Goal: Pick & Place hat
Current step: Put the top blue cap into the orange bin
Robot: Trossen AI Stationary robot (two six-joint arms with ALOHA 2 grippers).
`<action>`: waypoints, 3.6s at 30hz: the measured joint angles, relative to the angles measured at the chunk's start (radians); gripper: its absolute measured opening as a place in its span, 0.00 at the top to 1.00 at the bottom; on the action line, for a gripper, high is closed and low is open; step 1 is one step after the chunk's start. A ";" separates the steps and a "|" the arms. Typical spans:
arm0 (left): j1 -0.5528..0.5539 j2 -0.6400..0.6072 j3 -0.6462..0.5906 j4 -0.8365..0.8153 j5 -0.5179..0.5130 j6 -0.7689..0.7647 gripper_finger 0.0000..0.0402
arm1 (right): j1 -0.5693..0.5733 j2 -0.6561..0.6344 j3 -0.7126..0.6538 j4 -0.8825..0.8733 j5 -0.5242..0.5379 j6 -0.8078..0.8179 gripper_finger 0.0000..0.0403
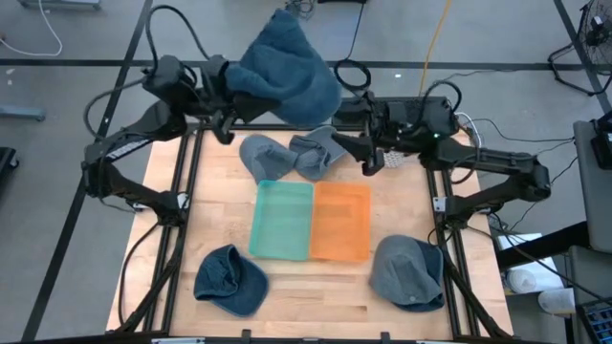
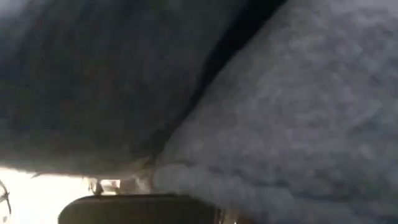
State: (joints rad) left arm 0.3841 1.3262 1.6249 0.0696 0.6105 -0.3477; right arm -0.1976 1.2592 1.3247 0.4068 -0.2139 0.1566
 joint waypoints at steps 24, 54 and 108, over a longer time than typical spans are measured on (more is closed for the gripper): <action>0.004 -0.053 0.000 -0.641 0.483 0.182 0.98 | -0.117 -0.136 0.000 -0.272 -0.006 0.363 0.34; -0.244 0.110 0.000 -0.896 0.291 0.365 0.98 | -0.215 -0.067 0.000 -0.292 -0.343 0.594 0.34; -0.260 0.160 0.000 -0.943 0.227 0.353 0.98 | 0.057 0.204 0.000 -0.247 -0.483 0.380 0.40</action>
State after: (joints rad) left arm 0.1241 1.4860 1.6245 -0.8730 0.8379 0.0053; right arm -0.1411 1.4628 1.3247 0.1602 -0.6964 0.5365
